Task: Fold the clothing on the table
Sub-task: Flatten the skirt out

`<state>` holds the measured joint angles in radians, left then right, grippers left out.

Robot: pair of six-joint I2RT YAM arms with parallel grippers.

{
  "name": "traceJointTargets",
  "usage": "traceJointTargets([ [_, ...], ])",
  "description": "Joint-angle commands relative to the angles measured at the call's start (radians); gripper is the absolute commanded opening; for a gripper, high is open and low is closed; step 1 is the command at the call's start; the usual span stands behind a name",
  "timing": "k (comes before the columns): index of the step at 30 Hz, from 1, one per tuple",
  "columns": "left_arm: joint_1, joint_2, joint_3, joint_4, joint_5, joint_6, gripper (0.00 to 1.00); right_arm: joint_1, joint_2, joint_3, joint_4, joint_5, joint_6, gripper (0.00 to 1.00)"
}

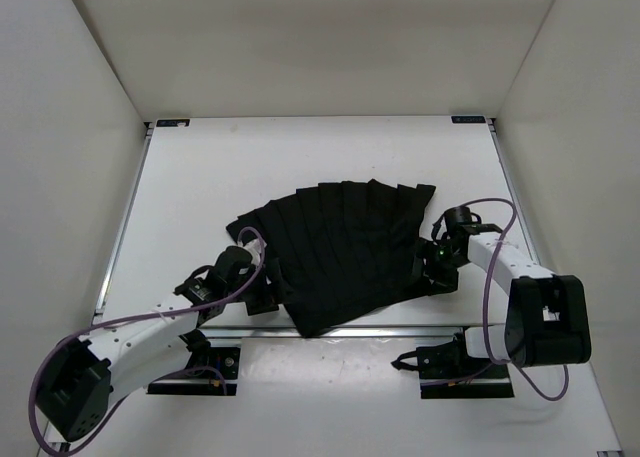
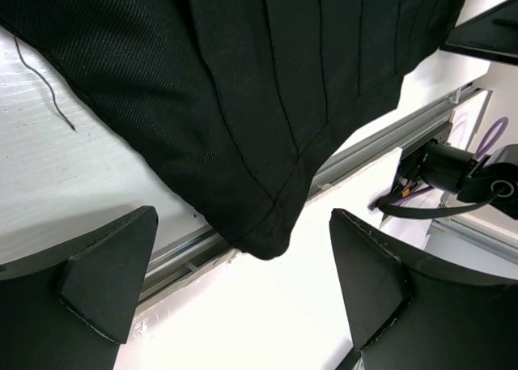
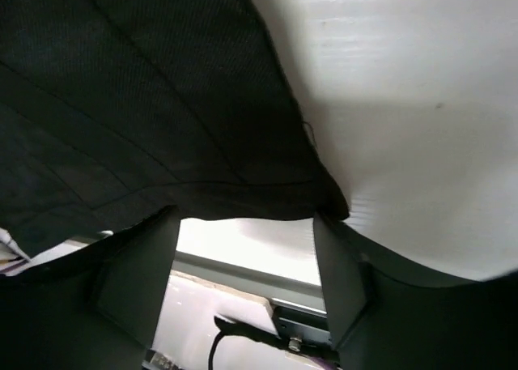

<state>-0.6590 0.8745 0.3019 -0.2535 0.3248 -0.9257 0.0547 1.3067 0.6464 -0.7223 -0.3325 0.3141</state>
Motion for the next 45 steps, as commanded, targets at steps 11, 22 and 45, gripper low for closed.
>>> traceJointTargets([
  [11,0.001,0.109,0.063,0.051,0.016,0.037,0.98,-0.009,0.002,0.079,-0.069,0.196,0.045,0.62],
  [22,0.033,0.138,0.101,0.014,0.023,0.08,0.98,0.033,0.104,0.053,-0.006,0.182,0.026,0.53],
  [45,-0.083,0.256,0.065,0.063,-0.03,-0.002,0.82,0.201,0.105,0.044,0.08,0.044,0.161,0.0],
])
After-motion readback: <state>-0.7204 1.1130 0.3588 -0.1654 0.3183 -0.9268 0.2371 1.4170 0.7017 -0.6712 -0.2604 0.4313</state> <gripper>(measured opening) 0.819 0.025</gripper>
